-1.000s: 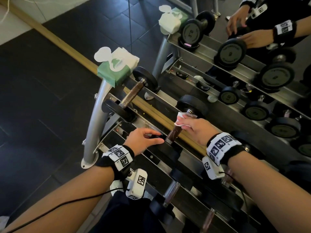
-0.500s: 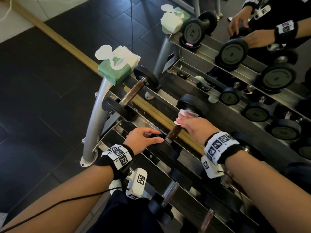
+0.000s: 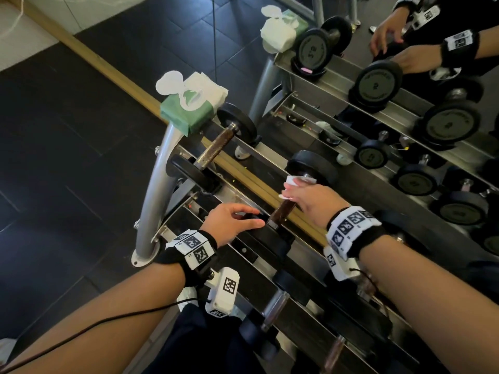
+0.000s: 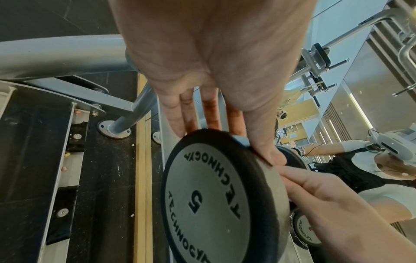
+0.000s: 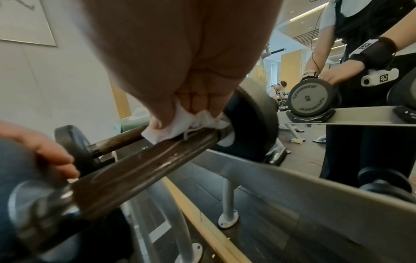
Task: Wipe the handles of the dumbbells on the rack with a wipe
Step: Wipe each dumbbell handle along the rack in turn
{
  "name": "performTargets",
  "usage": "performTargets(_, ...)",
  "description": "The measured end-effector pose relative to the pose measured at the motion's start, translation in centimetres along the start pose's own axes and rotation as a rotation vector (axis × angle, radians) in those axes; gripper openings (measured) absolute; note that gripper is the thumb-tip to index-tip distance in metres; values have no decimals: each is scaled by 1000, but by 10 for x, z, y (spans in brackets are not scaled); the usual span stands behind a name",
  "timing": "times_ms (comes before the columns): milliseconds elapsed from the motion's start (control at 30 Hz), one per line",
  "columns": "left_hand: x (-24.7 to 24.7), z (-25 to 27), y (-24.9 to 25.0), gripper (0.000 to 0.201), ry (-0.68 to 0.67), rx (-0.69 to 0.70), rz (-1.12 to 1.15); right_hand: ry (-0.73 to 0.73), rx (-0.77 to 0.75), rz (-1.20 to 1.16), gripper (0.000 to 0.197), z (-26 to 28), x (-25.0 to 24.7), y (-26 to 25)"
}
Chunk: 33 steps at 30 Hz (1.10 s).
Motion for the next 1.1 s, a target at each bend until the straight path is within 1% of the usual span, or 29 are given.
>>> performTargets(33, 0, 0, 0, 33, 1, 3, 2, -12, -27, 45, 63, -4, 5, -11)
performTargets(100, 0, -1, 1, 29, 4, 13, 3, -47, -47, 56, 55, -5, 19, -32)
performTargets(133, 0, -1, 1, 27, 6, 20, 3, -84, -61, 77, 59, -2, 29, -40)
performTargets(167, 0, -2, 1, 26, 8, 24, 0, -90, -77, 73, 65, 3, 36, -41)
performTargets(233, 0, -3, -1, 30, 17, 23, -5, -50, -92, 1, 70, 15, 36, -33)
performTargets(300, 0, -4, -4, 38, 28, 8, 2, -2, -106, -35, 68, 25, 25, -18)
performTargets(400, 0, -6, -5, 43, 27, -2, -9, 116, -22, -117, 57, 23, -3, 6)
performTargets(433, 0, -6, -5, 42, 28, -2, -6, 146, 20, -126, 57, 19, -8, 13)
performTargets(467, 0, -6, -5, 41, 29, -1, -2, 146, 53, -128, 59, 12, -8, 13)
performTargets(500, -1, -6, -5, 40, 31, 1, -1, 104, 68, -105, 63, 5, -1, 8)
performTargets(600, -1, -5, -4, 39, 46, 22, -17, -68, -41, 41, 66, -7, 35, -30)
performTargets(633, -1, -5, -3, 37, 53, 31, -20, -83, -57, 44, 70, -4, 44, -35)
performTargets(700, -1, -5, -2, 34, 59, 37, -16, -50, -82, -36, 75, 8, 49, -29)
performTargets(800, 1, -5, -5, 38, 45, 21, 10, 69, -133, -105, 67, 25, 31, -8)
performTargets(900, 1, -5, -7, 42, 46, 5, 16, 177, -63, -208, 53, 21, 8, 23)
performTargets(967, 1, -6, -8, 43, 47, 3, 13, 231, -12, -244, 49, 15, 0, 28)
performTargets(1067, 1, -6, -8, 42, 45, 10, -14, 219, 52, -314, 50, 12, 8, 16)
performTargets(1100, 1, -6, -7, 41, 45, 12, -25, 209, 46, -336, 51, 14, 14, 8)
Point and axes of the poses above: each hand's wrist, its own z-axis away from the middle knuckle, its own x-axis out of the palm, y = z × x, the point moved 9 cm from there along -z, towards the middle knuckle, and after that the axes turned 7 degrees about -z, right-handed, at the moved point
